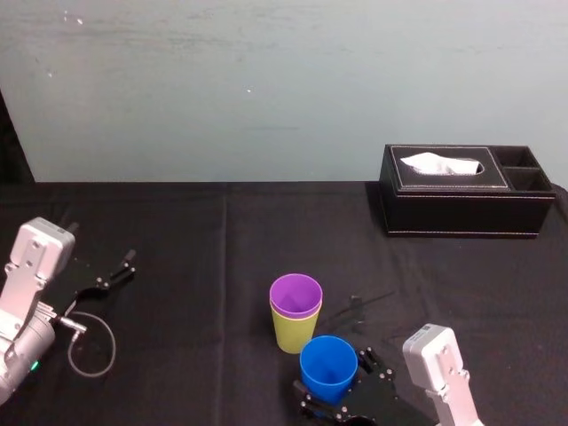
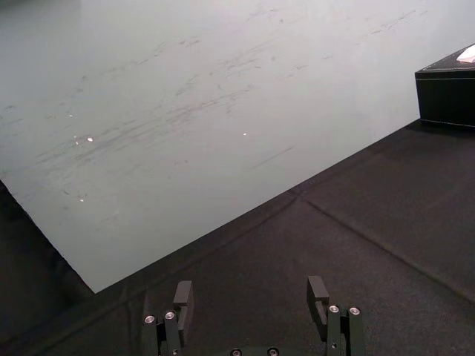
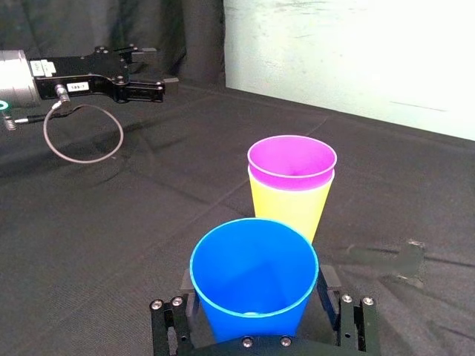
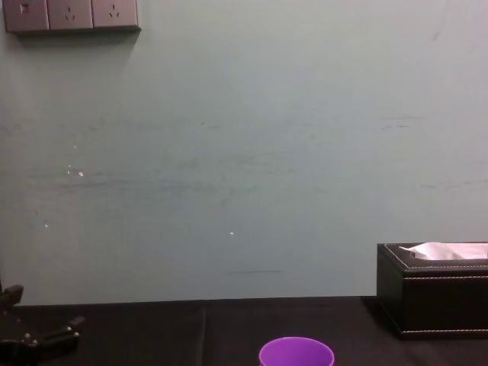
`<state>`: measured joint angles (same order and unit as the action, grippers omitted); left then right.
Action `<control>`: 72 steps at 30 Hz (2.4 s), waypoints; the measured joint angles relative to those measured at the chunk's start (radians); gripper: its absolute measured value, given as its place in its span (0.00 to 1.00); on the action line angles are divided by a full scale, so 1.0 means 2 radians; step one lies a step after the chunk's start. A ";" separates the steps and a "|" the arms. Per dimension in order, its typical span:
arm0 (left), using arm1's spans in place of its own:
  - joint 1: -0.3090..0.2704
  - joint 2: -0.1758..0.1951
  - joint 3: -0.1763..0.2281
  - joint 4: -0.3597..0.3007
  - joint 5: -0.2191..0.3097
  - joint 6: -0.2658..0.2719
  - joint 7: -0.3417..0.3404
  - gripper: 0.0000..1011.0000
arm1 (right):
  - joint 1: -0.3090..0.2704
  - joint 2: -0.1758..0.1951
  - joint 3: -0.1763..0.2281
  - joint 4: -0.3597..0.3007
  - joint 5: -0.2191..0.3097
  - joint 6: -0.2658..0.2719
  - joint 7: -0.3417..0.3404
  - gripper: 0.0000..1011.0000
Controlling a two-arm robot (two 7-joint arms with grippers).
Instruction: Stack the three plastic cups sequentially using one hand.
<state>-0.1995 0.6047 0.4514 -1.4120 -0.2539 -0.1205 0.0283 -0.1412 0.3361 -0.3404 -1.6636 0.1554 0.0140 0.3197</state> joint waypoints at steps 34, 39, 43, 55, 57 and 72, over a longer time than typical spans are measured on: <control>0.000 0.000 0.000 0.000 0.000 0.000 0.000 0.99 | -0.002 0.016 0.003 -0.030 -0.010 0.009 0.001 0.71; 0.000 0.000 0.000 0.000 0.000 0.000 0.000 0.99 | 0.001 0.030 0.008 -0.063 -0.009 0.044 0.009 0.71; 0.000 0.000 0.000 0.000 0.000 0.000 0.000 0.99 | 0.007 0.044 0.014 -0.098 0.001 0.077 0.020 0.71; 0.000 0.000 0.000 0.000 0.000 0.000 0.000 0.99 | 0.054 0.056 0.014 -0.141 0.034 0.134 0.033 0.71; 0.000 0.000 0.000 0.000 0.000 0.000 0.000 0.99 | 0.067 0.055 0.009 -0.141 0.037 0.141 0.033 0.71; 0.000 0.000 0.000 0.000 0.000 0.000 0.000 0.99 | 0.128 0.033 -0.016 -0.096 0.047 0.147 0.021 0.71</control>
<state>-0.1995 0.6047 0.4514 -1.4120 -0.2539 -0.1205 0.0283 0.1153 0.4027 -0.3730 -1.8553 0.2488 0.3078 0.3612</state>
